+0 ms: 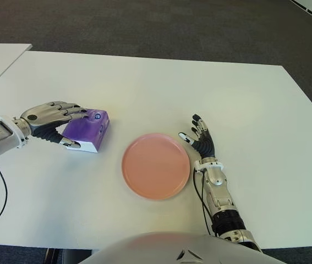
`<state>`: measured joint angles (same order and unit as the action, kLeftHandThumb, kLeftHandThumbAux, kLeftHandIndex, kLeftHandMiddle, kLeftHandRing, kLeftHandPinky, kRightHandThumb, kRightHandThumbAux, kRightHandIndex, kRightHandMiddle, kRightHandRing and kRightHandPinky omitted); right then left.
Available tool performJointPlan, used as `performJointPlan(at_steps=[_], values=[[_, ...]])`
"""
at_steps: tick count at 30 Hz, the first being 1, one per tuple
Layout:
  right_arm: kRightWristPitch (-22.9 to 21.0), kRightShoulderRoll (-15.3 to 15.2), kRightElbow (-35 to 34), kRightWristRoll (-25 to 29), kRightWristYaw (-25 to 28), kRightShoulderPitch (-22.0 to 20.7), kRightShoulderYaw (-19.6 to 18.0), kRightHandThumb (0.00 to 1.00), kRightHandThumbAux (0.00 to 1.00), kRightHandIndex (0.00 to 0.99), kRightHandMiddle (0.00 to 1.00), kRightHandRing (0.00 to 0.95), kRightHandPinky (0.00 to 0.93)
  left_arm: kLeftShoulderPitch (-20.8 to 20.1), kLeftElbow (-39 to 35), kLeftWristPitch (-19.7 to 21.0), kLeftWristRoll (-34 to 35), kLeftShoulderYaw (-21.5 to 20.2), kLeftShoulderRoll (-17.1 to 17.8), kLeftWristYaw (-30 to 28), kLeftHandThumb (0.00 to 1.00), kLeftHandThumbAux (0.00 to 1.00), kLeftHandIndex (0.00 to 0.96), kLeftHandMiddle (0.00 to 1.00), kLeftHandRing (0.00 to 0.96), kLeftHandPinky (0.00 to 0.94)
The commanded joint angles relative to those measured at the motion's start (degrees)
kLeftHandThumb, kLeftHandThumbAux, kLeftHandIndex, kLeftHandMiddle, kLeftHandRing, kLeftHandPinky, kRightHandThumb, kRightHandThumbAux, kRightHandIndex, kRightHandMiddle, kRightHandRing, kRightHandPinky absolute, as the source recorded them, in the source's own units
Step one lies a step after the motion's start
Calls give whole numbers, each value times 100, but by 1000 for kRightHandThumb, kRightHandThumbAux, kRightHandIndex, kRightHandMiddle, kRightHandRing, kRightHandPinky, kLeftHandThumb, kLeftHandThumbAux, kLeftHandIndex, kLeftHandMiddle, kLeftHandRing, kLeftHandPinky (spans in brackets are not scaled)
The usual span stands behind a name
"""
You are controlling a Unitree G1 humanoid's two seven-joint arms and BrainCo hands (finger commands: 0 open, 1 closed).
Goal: Put the tissue paper into the plate.
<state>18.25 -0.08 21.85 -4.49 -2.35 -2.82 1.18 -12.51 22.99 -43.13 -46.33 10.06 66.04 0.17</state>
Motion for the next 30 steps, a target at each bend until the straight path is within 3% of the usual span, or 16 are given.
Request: performJointPlan(at_steps=[1, 30], values=[[-396, -15, 193, -38, -23, 247, 11, 125, 714, 8, 26, 32, 67, 122, -42, -39, -139, 62, 6, 96, 261, 144, 0, 0, 0, 0], [-420, 8, 143, -23, -20, 312, 13, 133, 717, 6, 26, 31, 66, 153, -166, 31, -212, 81, -156, 166, 273, 155, 0, 0, 0, 0]])
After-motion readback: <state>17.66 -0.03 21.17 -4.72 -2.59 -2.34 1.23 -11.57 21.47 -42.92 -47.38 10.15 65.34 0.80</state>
